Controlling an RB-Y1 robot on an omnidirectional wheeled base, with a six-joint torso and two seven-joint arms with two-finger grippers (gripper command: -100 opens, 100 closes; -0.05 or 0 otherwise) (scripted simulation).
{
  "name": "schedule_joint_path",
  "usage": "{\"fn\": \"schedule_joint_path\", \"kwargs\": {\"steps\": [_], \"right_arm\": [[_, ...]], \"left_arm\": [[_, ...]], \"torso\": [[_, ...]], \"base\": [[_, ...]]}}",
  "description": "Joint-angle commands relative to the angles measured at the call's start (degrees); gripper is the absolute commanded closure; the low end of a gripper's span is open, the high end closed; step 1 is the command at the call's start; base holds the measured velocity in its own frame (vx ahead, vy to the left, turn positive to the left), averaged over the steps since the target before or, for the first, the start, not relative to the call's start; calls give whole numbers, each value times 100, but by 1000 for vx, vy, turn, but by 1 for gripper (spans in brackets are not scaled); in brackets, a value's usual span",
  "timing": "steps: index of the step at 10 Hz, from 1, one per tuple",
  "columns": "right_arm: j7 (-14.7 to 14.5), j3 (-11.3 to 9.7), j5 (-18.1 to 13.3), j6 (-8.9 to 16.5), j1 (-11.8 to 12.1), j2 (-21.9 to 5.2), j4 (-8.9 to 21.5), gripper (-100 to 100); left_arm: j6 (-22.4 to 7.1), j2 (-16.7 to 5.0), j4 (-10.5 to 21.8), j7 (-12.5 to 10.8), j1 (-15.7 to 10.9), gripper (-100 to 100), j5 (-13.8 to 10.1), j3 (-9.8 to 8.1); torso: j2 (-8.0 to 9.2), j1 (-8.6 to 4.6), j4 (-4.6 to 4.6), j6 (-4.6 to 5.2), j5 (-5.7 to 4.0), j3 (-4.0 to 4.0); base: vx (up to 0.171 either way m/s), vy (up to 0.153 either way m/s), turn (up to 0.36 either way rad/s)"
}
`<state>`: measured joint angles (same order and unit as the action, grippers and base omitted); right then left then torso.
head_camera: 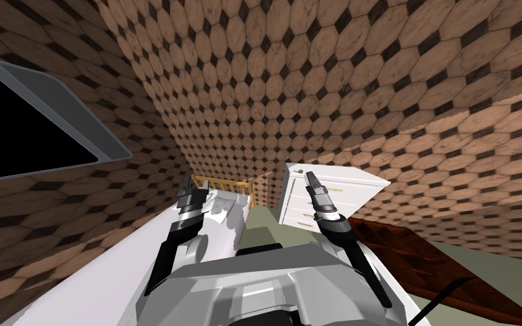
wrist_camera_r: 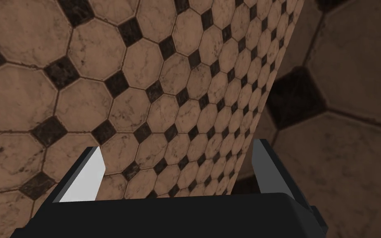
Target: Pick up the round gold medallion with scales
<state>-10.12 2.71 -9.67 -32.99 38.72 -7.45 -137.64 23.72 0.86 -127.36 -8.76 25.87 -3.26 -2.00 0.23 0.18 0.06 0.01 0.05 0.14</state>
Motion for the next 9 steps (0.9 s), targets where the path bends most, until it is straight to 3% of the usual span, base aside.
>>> {"fn": "schedule_joint_path", "kwargs": {"steps": [1, 2, 3, 5, 6, 7, 9], "right_arm": [[-215, 83, -196, -148, 270, -121, -10, -100], [-391, 186, -364, -262, 473, -224, -31, -100], [-411, 186, -364, -262, 508, -224, -31, -100], [-787, 444, -713, -506, 894, -413, -66, -100], [-865, 444, -713, -506, 1031, -413, -66, -100], [-1087, 599, -890, -633, 1199, -497, -79, -100], [-1120, 599, -890, -633, 1312, -497, -79, -100]], "left_arm": [[0, 0, 0, 0, 0, 0, 0, 0], [0, 0, 0, 0, 0, 0, 0, 0], [0, 0, 0, 0, -1, 0, 0, 0], [0, -1, 0, 0, 1, 0, 0, -1], [0, -1, 0, 0, 0, 0, 0, -1], [0, -1, 0, 0, 1, 0, 0, -1], [0, -1, 0, 0, 1, 0, 0, -1]], "torso": [[0, 0, 0, 0, 0, 0], [-6, -5, -2, -2, -1, -4], [-9, -7, -2, -3, -2, -6], [-18, -24, -4, 0, -5, -10], [-24, -37, -6, -3, -8, -14], [-27, -35, -6, -1, -9, -16], [-22, -26, -5, 0, -7, -13]], "base": [[-23, 37, 107], [-23, 38, 231], [-15, 17, 54], [13, -26, 100], [22, -35, 133], [30, -33, 109], [-11, 1, 17]]}}
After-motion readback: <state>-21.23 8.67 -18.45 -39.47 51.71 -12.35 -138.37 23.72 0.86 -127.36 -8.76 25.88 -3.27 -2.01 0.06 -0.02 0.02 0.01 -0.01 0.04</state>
